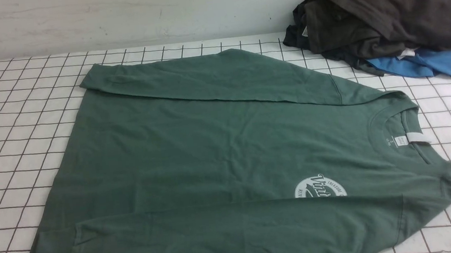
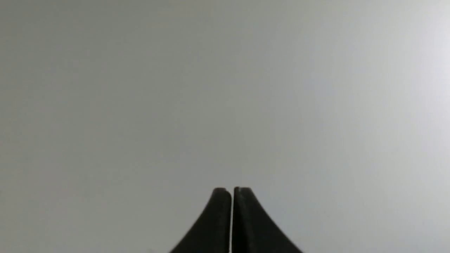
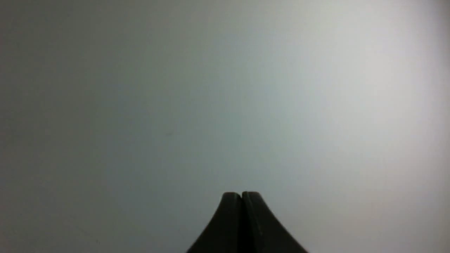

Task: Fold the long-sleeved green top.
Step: Use the left arm to clamp the cuff closest to it

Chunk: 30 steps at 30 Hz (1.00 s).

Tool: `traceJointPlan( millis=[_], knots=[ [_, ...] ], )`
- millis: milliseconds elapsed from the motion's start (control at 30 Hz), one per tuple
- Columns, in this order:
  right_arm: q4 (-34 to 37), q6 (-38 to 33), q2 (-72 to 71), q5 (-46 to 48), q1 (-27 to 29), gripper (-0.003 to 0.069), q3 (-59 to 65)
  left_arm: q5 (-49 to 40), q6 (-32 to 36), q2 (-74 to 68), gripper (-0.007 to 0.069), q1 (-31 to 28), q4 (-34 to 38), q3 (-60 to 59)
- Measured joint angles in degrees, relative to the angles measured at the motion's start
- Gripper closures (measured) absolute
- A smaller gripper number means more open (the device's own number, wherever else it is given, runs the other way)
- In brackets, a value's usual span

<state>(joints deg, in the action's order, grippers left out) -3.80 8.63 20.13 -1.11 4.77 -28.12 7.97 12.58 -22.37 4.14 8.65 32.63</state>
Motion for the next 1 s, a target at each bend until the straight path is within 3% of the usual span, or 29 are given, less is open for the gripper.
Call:
traceJointPlan(
  millis=[33, 100, 200, 333, 500, 633, 667, 833, 1000],
  knots=[
    [-0.24, 0.0, 7.02, 8.65, 0.0, 0.0673, -4.2, -6.9, 1.02, -7.0, 0.0631, 0.0, 0.77, 4.42],
    [-0.05, -0.07, 11.72, 14.71, -0.13, 0.0672, -6.75, -11.74, 1.02, -10.87, 0.0631, 0.0, 1.59, 6.49],
    [2.16, -3.58, 25.48, 35.12, -1.88, 0.0671, -11.94, -30.93, 0.35, -25.0, 0.0631, 0.0, 4.73, 11.8],
    [4.89, -10.6, 37.54, 48.0, -5.85, 0.0671, -13.18, -39.34, -0.4, -36.02, 0.0631, -0.2, 5.56, 13.02],
    [8.98, -20.11, 48.33, 47.66, -15.6, 0.0669, -13.45, -45.8, -0.89, -49.43, 0.062, -5.37, 8.68, 13.8],
    [9.76, -23.31, 52.02, 44.89, -21.29, 0.0669, -13.69, -49.7, 0.29, -55.45, 0.0556, -10.05, 9.2, 15.25],
    [9.88, -24.03, 53.66, 42.97, -23.81, 0.0669, -13.74, -50.13, 0.99, -58.31, 0.05, -11.69, 8.66, 15.56],
    [10.3, -24.55, 56.45, 37.86, -26.3, 0.0669, -13.74, -50.0, 1.31, -65.54, 0.0344, -11.91, 6.17, 16.19],
    [11.1, -24.55, 56.92, 36.61, -26.3, 0.0669, -13.82, -46.35, -0.6, -71.78, 0.0314, -11.83, 2.19, 16.46]
  ],
)
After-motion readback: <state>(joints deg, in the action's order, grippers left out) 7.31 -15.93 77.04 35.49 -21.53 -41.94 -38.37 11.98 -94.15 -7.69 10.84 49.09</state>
